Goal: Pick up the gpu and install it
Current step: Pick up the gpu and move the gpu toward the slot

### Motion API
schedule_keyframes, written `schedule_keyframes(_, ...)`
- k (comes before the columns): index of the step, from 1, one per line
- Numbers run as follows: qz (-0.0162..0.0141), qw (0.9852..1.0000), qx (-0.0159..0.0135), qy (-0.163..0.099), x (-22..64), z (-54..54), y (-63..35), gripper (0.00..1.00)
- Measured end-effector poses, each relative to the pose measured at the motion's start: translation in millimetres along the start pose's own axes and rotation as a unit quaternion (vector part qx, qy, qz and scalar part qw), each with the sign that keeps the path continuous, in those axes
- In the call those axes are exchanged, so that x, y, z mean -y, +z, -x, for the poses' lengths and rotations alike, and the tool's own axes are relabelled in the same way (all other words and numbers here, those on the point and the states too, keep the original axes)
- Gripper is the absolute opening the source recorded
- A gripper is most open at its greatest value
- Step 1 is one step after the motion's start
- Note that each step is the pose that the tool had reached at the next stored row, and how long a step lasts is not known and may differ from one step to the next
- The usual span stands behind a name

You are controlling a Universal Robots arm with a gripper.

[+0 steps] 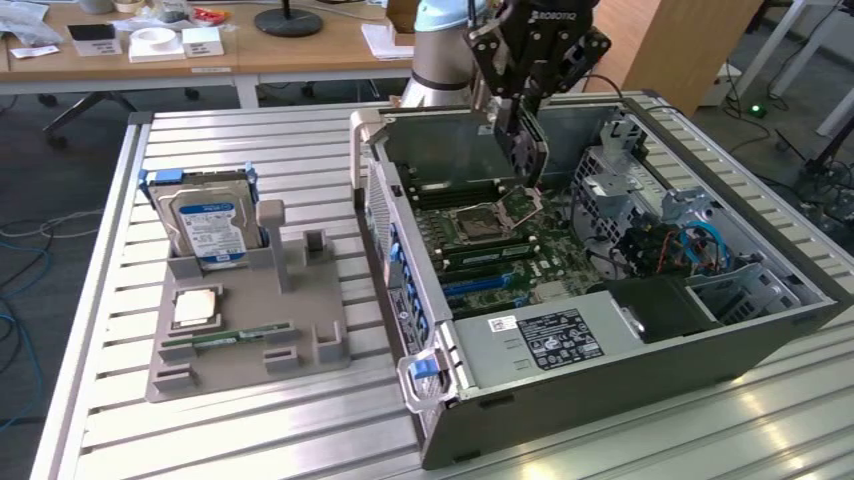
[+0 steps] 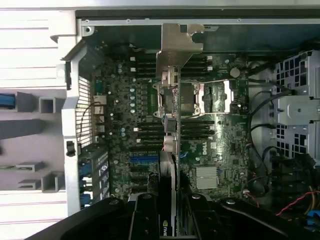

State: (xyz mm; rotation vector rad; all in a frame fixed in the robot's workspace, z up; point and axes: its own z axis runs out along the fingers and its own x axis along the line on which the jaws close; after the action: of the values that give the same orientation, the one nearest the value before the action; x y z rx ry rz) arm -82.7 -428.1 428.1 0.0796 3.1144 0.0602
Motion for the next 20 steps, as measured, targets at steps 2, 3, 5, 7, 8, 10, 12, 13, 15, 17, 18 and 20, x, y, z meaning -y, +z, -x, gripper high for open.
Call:
schedule_keyframes(2,0.0000,1.0000,0.0000,0.000,-0.5,9.3,0.4,0.26)
schedule_keyframes(3,0.0000,1.0000,0.0000,0.000,-0.8,13.7,0.7,0.26)
schedule_keyframes(5,0.0000,1.0000,0.0000,0.000,-1.2,22.7,1.1,0.26)
schedule_keyframes(7,0.0000,1.0000,0.0000,0.000,-1.7,31.9,1.5,0.26)
schedule_keyframes(8,0.0000,1.0000,0.0000,0.000,-2.0,36.4,1.7,0.26)
schedule_keyframes(10,0.0000,1.0000,0.0000,0.000,-2.4,45.4,2.2,0.26)
schedule_keyframes(12,0.0000,1.0000,0.0000,0.000,-2.9,54.5,2.6,0.26)
schedule_keyframes(13,0.0000,1.0000,0.0000,0.000,-3.1,58.8,2.8,0.26)
schedule_keyframes(15,0.0000,1.0000,0.0000,0.000,-3.6,68.3,3.2,0.26)
schedule_keyframes(17,0.0000,1.0000,0.0000,0.000,-4.1,77.2,3.6,0.26)
schedule_keyframes(18,0.0000,1.0000,0.0000,0.000,-4.3,81.7,3.8,0.26)
schedule_keyframes(20,0.0000,1.0000,0.0000,0.000,-4.8,90.7,4.1,0.26)
